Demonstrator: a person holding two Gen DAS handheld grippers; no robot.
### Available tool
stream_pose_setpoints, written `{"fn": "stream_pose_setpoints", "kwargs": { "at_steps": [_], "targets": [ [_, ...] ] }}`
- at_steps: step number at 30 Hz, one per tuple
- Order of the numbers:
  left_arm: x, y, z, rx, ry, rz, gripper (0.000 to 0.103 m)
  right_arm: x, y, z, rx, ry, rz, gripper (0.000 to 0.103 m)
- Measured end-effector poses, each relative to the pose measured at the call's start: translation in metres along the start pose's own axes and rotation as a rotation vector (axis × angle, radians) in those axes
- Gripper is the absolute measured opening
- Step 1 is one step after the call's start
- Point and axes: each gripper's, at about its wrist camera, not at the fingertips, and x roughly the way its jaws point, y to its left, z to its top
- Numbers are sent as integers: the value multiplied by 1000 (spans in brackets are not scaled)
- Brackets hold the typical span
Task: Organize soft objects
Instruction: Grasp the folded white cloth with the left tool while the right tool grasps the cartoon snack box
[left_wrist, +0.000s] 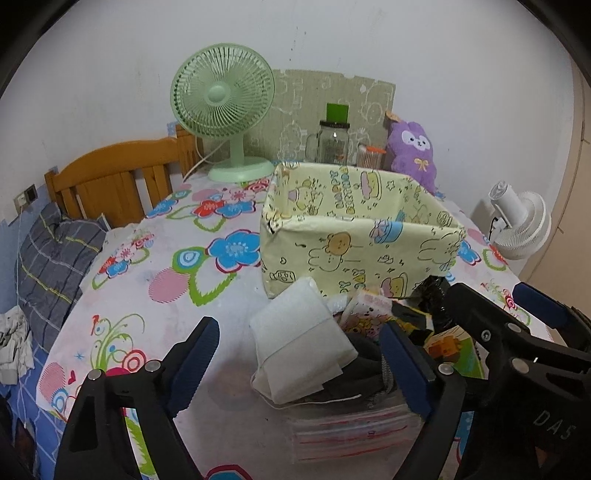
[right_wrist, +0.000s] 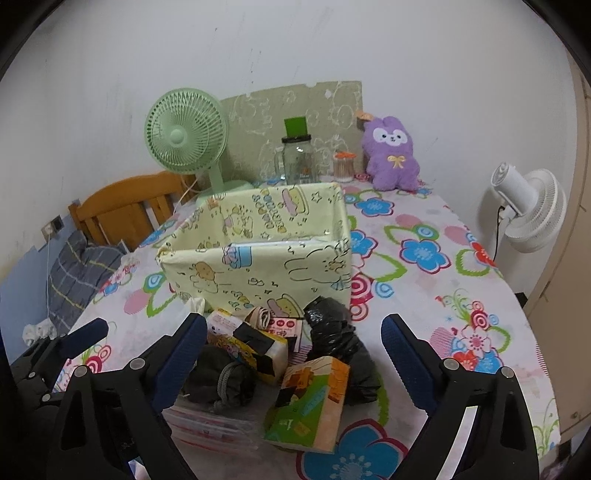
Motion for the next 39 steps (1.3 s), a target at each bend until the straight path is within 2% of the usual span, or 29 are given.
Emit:
{"fn": "stream_pose_setpoints", "kwargs": {
  "at_steps": [9, 11, 16, 22, 30, 39],
  "targets": [
    [21, -2, -2, 5, 55, -28, 82, 24, 10, -1, -19, 50, 13, 95],
    [25, -2, -2, 4, 67, -31, 77, 30, 12, -1, -22, 62, 16, 94],
    [38, 2, -2, -10, 120, -87, 54, 41, 17, -1, -22, 88, 29, 92],
    [41, -1, -3, 2, 123, -110, 41, 53, 21, -1, -14, 119, 52, 90],
    [42, 0, -4, -4, 131, -131, 34, 67, 24, -5, 17, 177, 108, 74],
    [42, -3, -6, 8, 125, -115, 18, 71, 26, -7, 14, 193, 109, 45]
  ]
}}
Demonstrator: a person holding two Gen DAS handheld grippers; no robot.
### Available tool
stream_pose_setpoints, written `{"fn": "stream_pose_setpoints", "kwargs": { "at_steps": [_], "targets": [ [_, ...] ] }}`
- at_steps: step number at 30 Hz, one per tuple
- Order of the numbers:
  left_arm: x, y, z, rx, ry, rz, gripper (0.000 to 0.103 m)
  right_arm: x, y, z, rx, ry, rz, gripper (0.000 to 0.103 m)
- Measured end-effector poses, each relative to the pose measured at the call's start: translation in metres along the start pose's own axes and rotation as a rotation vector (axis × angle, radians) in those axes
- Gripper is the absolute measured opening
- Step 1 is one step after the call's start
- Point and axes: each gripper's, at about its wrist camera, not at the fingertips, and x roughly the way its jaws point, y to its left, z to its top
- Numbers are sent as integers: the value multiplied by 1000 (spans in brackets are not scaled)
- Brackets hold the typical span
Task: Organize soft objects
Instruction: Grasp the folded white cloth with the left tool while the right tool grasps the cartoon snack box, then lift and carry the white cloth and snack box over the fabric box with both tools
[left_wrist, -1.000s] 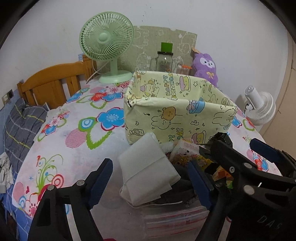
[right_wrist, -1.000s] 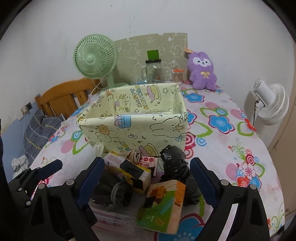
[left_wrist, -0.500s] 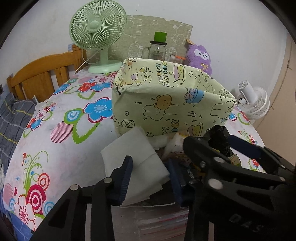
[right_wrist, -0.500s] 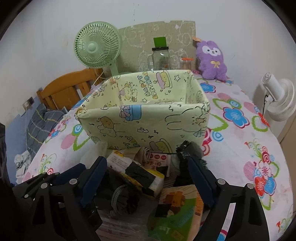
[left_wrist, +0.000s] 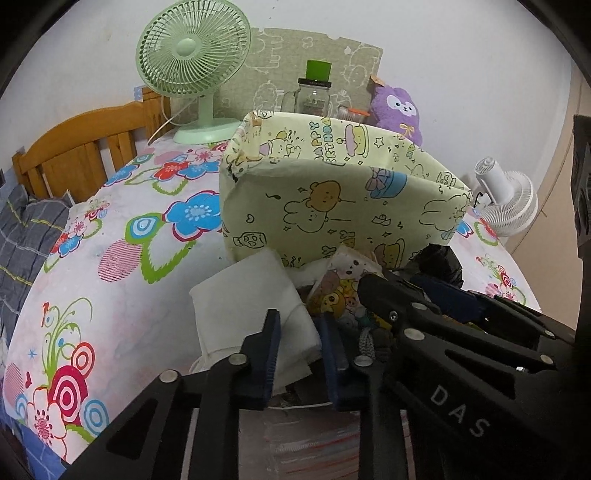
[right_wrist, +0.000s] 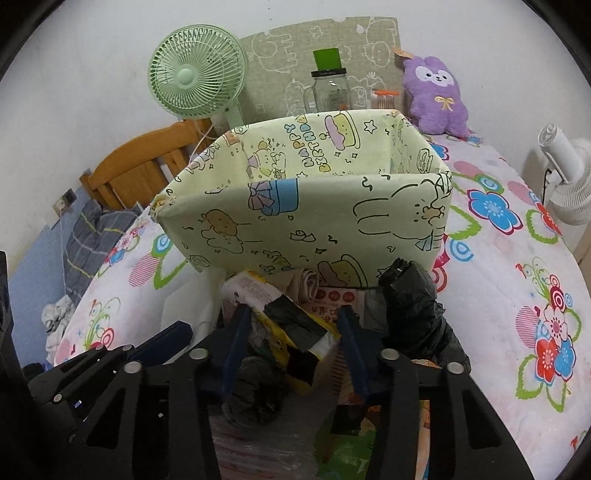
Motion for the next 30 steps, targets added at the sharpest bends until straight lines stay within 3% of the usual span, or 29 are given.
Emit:
{"fn": "stream_pose_setpoints", "kwargs": {
  "at_steps": [8, 22, 30],
  "targets": [
    [-7, -2, 1, 11, -19, 11, 12, -6, 1, 0, -6, -15, 11, 33],
    [-26, -4, 4, 4, -66, -5, 1, -29, 6, 5, -13, -65, -23, 31],
    [-38, -7, 8, 3, -88, -6, 0, -41, 7, 8, -11, -84, -23, 31]
  ]
}}
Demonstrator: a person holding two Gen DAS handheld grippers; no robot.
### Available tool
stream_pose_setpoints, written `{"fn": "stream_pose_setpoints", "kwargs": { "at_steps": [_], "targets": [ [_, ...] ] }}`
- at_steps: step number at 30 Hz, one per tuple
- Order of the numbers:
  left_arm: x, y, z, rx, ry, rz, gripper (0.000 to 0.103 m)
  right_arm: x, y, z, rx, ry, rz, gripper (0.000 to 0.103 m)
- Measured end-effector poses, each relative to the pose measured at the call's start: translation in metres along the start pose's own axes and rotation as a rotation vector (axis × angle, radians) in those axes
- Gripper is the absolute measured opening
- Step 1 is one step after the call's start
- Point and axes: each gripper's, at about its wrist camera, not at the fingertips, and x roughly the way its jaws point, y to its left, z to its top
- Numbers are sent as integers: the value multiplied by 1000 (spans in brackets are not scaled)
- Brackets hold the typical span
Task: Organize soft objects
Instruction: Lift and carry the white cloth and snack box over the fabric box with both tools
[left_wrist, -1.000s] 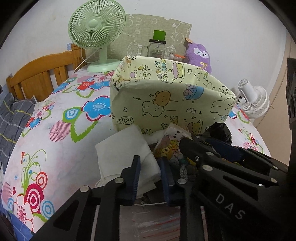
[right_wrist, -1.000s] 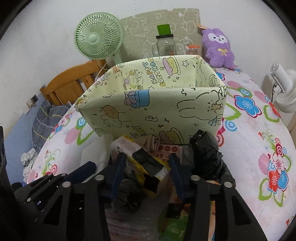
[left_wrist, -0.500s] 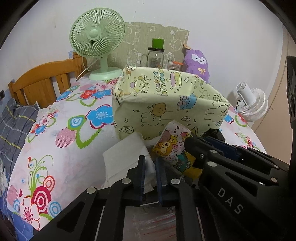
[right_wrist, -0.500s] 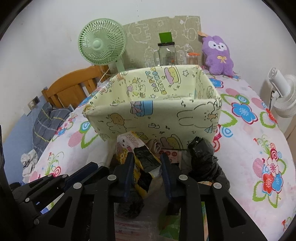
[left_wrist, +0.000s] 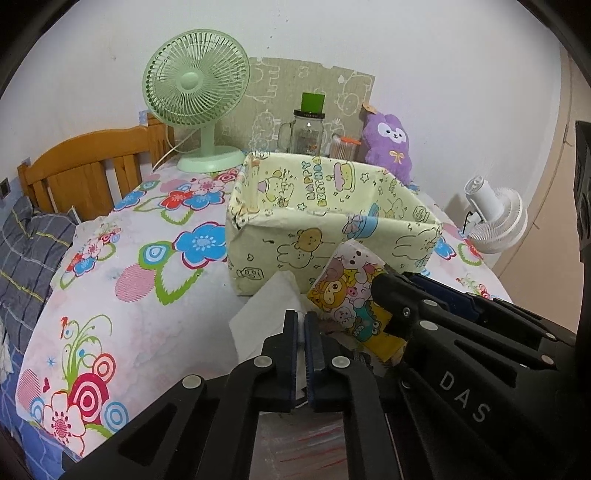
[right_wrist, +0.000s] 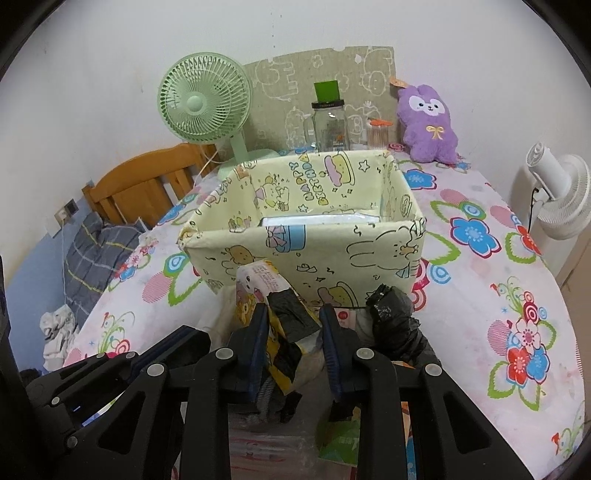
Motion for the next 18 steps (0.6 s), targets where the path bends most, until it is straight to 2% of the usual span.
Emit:
{"fn": "stream_pose_setpoints", "kwargs": {
  "at_steps": [18],
  "targets": [
    [-39, -26, 28, 56, -62, -2, 0, -50, -6, 25, 4, -78, -46, 31]
  ]
}}
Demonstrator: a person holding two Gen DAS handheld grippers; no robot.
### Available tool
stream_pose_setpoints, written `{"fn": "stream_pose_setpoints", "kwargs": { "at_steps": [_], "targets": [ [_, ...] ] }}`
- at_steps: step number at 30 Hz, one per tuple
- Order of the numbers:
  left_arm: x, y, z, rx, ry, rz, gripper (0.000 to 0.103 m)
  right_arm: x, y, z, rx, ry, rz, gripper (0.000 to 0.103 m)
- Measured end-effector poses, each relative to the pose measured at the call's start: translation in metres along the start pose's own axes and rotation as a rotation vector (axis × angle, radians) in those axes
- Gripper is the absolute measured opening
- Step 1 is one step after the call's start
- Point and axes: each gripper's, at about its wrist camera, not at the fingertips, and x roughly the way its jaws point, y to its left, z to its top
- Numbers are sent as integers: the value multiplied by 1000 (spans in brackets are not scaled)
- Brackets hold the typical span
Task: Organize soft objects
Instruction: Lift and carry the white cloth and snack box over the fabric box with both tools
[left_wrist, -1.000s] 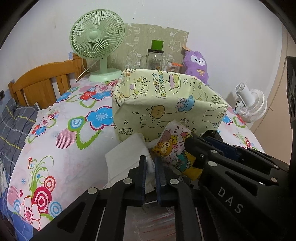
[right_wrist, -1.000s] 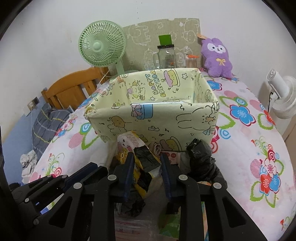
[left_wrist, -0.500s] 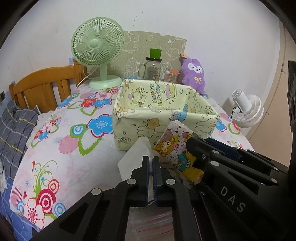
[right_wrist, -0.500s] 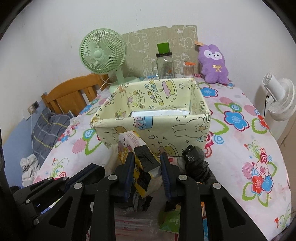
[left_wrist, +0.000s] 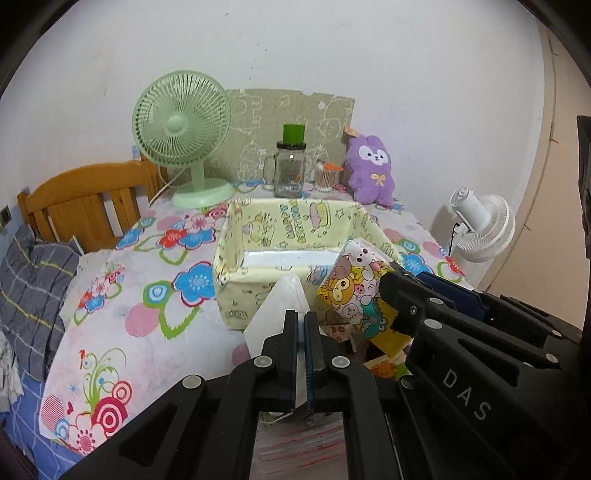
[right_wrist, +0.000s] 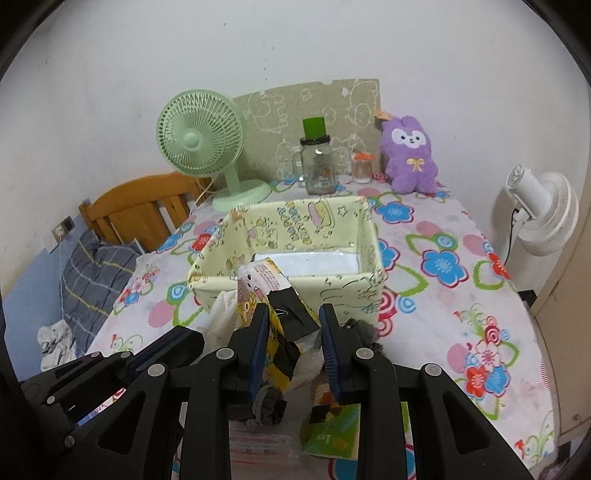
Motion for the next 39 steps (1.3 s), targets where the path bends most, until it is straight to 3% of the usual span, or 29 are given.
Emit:
{"fn": "stream_pose_setpoints", "kwargs": {
  "at_steps": [20, 39],
  "targets": [
    [-31, -14, 29, 43, -89, 5, 0, -42, -1, 29, -10, -92, -28, 31],
    [-22, -15, 66, 66, -136, 24, 0, -35, -3, 67, -9, -134, -37, 31]
  ]
}}
